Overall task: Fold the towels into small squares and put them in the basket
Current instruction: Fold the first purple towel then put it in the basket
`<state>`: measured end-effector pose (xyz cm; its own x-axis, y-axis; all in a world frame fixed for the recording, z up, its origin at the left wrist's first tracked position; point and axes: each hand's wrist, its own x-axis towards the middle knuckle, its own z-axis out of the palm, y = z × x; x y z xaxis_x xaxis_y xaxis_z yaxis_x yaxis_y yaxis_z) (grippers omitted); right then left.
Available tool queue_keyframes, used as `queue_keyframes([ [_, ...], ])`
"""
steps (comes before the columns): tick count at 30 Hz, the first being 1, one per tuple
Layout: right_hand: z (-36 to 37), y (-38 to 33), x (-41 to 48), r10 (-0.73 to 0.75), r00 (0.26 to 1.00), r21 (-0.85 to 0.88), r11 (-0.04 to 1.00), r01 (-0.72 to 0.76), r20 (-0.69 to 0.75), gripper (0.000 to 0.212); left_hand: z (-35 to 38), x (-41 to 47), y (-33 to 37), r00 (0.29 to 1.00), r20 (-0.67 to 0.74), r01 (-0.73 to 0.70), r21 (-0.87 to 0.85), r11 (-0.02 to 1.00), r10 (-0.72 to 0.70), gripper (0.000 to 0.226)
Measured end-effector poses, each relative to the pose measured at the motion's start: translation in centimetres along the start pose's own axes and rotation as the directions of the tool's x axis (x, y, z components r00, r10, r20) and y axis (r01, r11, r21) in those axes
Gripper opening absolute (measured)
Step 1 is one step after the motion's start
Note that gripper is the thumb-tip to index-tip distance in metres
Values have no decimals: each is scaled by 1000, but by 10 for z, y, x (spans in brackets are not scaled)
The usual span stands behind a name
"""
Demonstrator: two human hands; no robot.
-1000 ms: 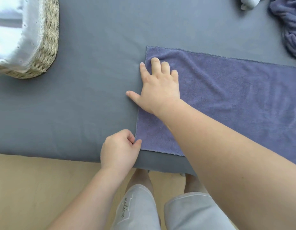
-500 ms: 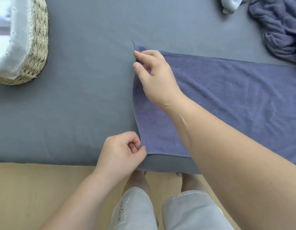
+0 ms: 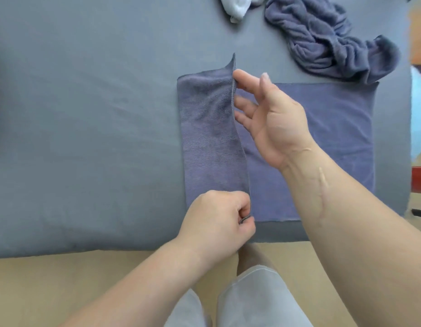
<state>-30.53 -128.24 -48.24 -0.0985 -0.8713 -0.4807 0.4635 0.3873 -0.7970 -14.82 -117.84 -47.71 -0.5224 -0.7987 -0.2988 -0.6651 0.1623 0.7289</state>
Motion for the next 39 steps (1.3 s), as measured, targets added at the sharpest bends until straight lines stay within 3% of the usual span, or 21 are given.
queue_keyframes([
  [9, -94, -48, -7, 30, 1000, 76, 997, -30, 6, 55, 67, 45, 77, 998, 45, 44, 0, 999, -44, 15],
  [13, -135, -47, -1, 63, 995, 62, 996, -58, -80, 52, 90, 63, 91, 988, 105, 106, 33, 994, -109, 15],
  [19, -172, -25, 6, 126, 988, -184, 973, -141, -89, 33, 122, 86, 77, 940, 190, 262, 135, 956, -284, 12],
  [24, -169, -25, 13, 48, 995, -551, 830, -89, -88, 44, 126, 87, 76, 943, 182, 255, 134, 958, -277, 9],
  [32, -179, -51, -1, -19, 996, -489, 872, -26, -86, 37, 117, 83, 116, 968, 187, 195, -143, 970, -167, 20],
  [36, -202, -55, -2, -25, 987, -506, 860, -61, -162, 36, 134, 95, 122, 964, 218, 179, -107, 978, -152, 21],
  [39, -215, -50, 0, -72, 979, -621, 781, -64, -191, 44, 149, 103, 115, 945, 270, 201, -45, 979, -181, 15],
])
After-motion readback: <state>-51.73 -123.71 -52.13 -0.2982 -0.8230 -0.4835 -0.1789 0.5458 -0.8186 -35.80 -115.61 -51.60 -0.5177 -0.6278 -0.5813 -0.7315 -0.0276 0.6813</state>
